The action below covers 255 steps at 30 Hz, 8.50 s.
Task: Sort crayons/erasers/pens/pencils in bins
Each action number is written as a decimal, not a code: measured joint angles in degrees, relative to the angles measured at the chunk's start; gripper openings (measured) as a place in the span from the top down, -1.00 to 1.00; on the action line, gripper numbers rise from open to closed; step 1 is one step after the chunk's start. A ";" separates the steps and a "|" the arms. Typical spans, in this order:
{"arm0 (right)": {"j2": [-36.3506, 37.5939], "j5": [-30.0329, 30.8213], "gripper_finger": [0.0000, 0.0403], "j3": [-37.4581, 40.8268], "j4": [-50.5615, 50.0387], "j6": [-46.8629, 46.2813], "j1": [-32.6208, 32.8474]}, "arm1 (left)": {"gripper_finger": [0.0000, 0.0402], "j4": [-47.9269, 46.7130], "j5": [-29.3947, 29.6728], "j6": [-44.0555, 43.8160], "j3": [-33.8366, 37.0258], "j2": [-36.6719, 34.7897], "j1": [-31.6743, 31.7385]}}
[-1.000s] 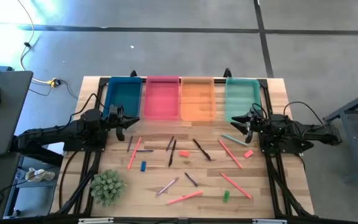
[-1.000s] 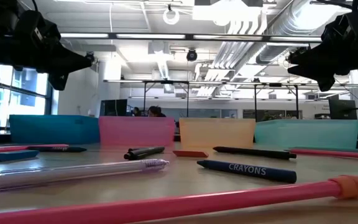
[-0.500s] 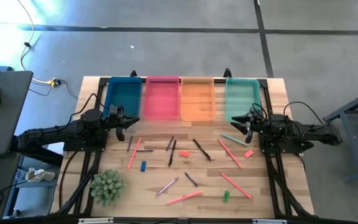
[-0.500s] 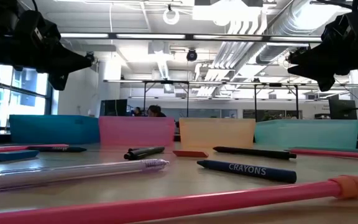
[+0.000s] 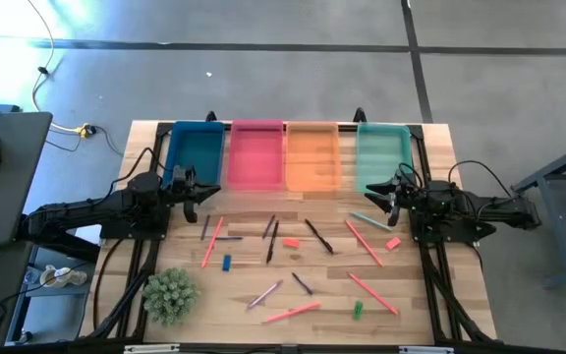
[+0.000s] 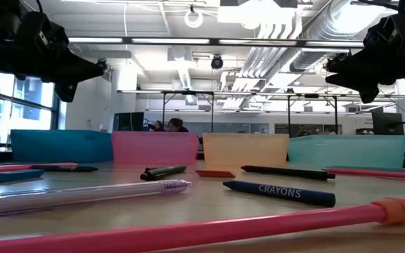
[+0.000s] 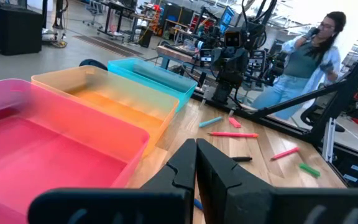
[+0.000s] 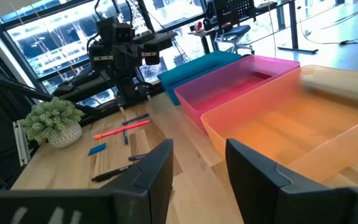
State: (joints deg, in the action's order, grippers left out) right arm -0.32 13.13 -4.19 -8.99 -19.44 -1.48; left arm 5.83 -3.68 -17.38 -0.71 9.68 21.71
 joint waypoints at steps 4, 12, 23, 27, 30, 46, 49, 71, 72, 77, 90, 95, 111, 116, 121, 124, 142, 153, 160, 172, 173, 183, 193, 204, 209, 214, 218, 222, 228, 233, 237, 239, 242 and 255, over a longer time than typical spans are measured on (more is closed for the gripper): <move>0.02 0.02 0.30 -0.01 0.01 0.00 0.00 | 1.00 0.01 0.00 0.00 0.00 0.01 0.01; 0.02 0.02 0.30 -0.01 0.01 0.00 0.00 | 1.00 0.01 0.00 0.00 0.00 -0.01 0.01; 0.02 0.02 0.30 -0.02 0.00 -0.01 0.00 | 1.00 0.00 0.01 0.00 0.00 0.01 0.01; 0.01 0.02 0.30 -0.01 0.01 0.00 0.00 | 1.00 0.01 0.00 0.00 0.00 0.00 0.00; 0.02 0.02 0.30 0.00 0.00 0.00 0.00 | 1.00 0.01 0.01 0.00 0.00 0.01 0.00; 0.01 0.01 0.30 0.00 0.02 -0.11 0.00 | 1.00 0.01 0.02 -3.71 0.00 0.01 0.01; 0.00 0.00 0.30 -0.02 0.11 -3.92 0.00 | 1.00 0.01 0.02 -9.09 0.00 0.01 -0.01; 0.02 6.01 0.30 -0.01 10.20 -25.50 0.00 | 1.00 1.29 0.02 -16.53 0.00 0.01 -0.01; 0.02 6.01 0.30 -0.01 11.44 -25.31 0.00 | 1.00 1.30 0.02 -16.49 0.00 0.00 0.00; 0.01 6.01 0.30 -0.50 15.17 -25.14 0.00 | 1.00 1.28 0.02 -16.08 0.01 0.01 0.00; -10.91 5.86 0.30 -16.31 0.10 -18.70 0.00 | 1.00 1.29 0.01 -13.01 0.00 0.00 0.00; -18.06 4.89 0.30 -24.11 -14.32 -21.47 0.00 | 1.00 1.28 -0.03 -12.88 0.00 0.01 -0.01; -38.88 -4.29 0.30 -39.10 -38.59 -22.10 0.02 | 1.00 1.28 0.00 -12.99 0.02 0.01 0.01; -44.33 -9.04 0.30 -40.80 -40.89 -23.50 0.03 | 1.00 1.28 0.00 -13.86 0.00 0.01 -0.01; -50.19 -10.12 0.30 -43.10 -43.30 -23.61 1.54 | 1.00 1.28 0.01 -15.29 0.02 0.01 0.01; -53.09 -10.10 0.30 -44.04 -44.86 -23.68 2.52 | 1.00 1.28 0.00 -15.41 0.00 -0.01 0.01; -65.69 -10.05 0.30 -44.22 -48.65 -29.77 4.66 | 1.00 1.28 0.02 -15.44 0.00 -0.01 0.01; -76.76 -8.81 0.30 -43.65 -47.02 -21.88 4.09 | 1.00 1.28 0.00 -15.44 0.01 -0.01 0.00; -83.60 -9.79 0.30 -43.65 -44.59 -15.09 4.09 | 1.00 1.28 0.00 -15.46 0.00 0.00 -0.01; -90.92 -8.66 0.30 -43.63 -44.52 -12.53 0.98 | 1.00 1.28 0.00 -15.64 0.00 0.00 0.00; -90.95 -8.66 0.30 -43.63 -44.48 -11.91 0.44 | 1.00 1.28 0.00 -15.65 0.01 0.01 0.01; -90.92 -9.94 0.30 -43.60 -40.75 -7.58 -2.55 | 1.00 1.28 -0.18 -15.65 0.00 0.01 0.01; -90.58 -11.43 0.30 -38.92 -36.85 -10.31 -3.54 | 1.00 1.28 -0.18 -15.53 0.00 0.01 -0.01; -90.71 -12.98 0.74 -38.84 -35.98 -10.51 -3.53 | 1.00 1.28 -0.18 -15.48 0.00 0.01 0.00; -90.71 -12.95 0.95 -38.84 -36.04 -10.58 -3.52 | 1.00 1.28 -0.16 -15.48 0.00 0.01 0.01; -90.48 -13.10 0.95 -38.75 -36.05 -10.56 -3.52 | 1.00 1.28 -0.18 -15.47 0.01 -0.01 0.01; -88.67 -13.57 0.94 -38.50 -36.22 -11.87 -3.54 | 1.00 1.28 -0.18 -15.46 0.00 0.01 -0.01; -86.04 -14.21 0.94 -38.04 -37.40 -14.88 -3.52 | 1.00 1.28 -0.18 -15.45 0.01 -0.01 0.01; -82.12 -14.23 0.94 -38.29 -36.36 -18.07 -3.52 | 1.00 1.28 -0.18 -15.46 0.00 0.01 -0.01; -78.55 -14.28 0.94 -38.36 -35.49 -21.15 -3.52 | 1.00 1.28 -0.16 -15.44 0.00 0.00 -0.01; -75.28 -14.79 0.94 -38.40 -32.68 -23.02 -3.52 | 1.00 1.28 0.20 -15.44 0.00 -0.01 -0.01; -73.62 -14.91 0.94 -38.42 -30.40 -24.02 -3.52 | 1.00 1.28 1.33 -15.44 0.00 0.00 -0.01; -71.30 -14.85 0.94 -38.50 -26.34 -25.44 -3.52 | 1.00 1.28 3.17 -15.44 0.00 0.00 0.01; -67.54 -8.74 0.94 -38.58 -17.52 -27.06 -3.80 | 1.00 0.43 4.14 -15.39 0.01 0.01 0.00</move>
State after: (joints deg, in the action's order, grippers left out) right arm -67.86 4.39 -42.76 -26.52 -46.50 -5.28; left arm 6.26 0.46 -32.77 -0.70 9.69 21.70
